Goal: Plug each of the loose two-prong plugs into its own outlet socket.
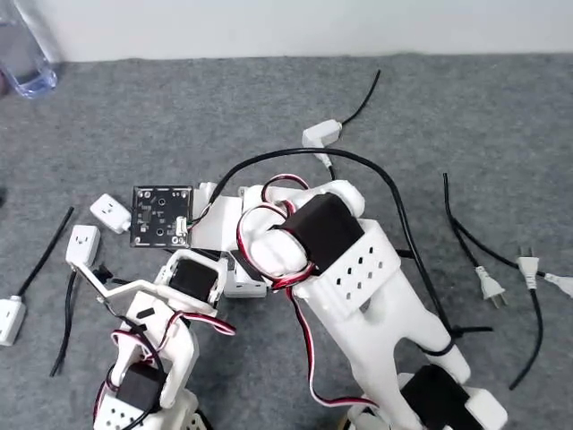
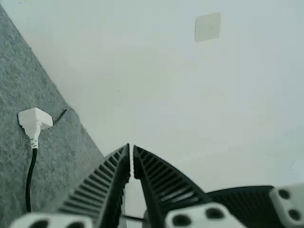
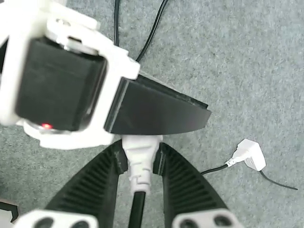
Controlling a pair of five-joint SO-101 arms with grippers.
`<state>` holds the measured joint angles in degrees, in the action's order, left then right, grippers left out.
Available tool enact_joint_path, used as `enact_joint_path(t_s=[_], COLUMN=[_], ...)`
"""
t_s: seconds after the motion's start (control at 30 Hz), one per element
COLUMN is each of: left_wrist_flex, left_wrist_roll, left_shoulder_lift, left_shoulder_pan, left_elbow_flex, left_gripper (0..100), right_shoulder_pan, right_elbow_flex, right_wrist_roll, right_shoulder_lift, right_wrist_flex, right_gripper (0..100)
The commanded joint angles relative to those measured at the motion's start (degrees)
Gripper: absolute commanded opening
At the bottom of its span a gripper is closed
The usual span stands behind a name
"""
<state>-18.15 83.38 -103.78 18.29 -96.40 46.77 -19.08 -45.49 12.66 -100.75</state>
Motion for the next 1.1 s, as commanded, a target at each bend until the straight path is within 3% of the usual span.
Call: enact_joint_path(t_s=[0.0, 0.83, 1.07], left_wrist_flex=[-0.53, -1.32, -2.99], left_wrist_roll=[-0.35, -0.35, -2.81], left_shoulder_lift=[-0.70, -0.70, -0.70], left_shoulder_pan=[1.05, 1.05, 4.22], left_elbow_flex=[0.04, 0.04, 0.04], left_gripper=[2, 2, 2], right_shoulder_pan=[0.48, 1.71, 1.71], right_elbow_flex=[-4.22, -5.19, -6.68], right_wrist_roll=[0.35, 0.53, 1.41], right_shoulder_lift=[1.45, 1.98, 1.36], right_wrist_flex=[-2.15, -2.15, -2.15], right_gripper=[0.8, 0.8, 0.8])
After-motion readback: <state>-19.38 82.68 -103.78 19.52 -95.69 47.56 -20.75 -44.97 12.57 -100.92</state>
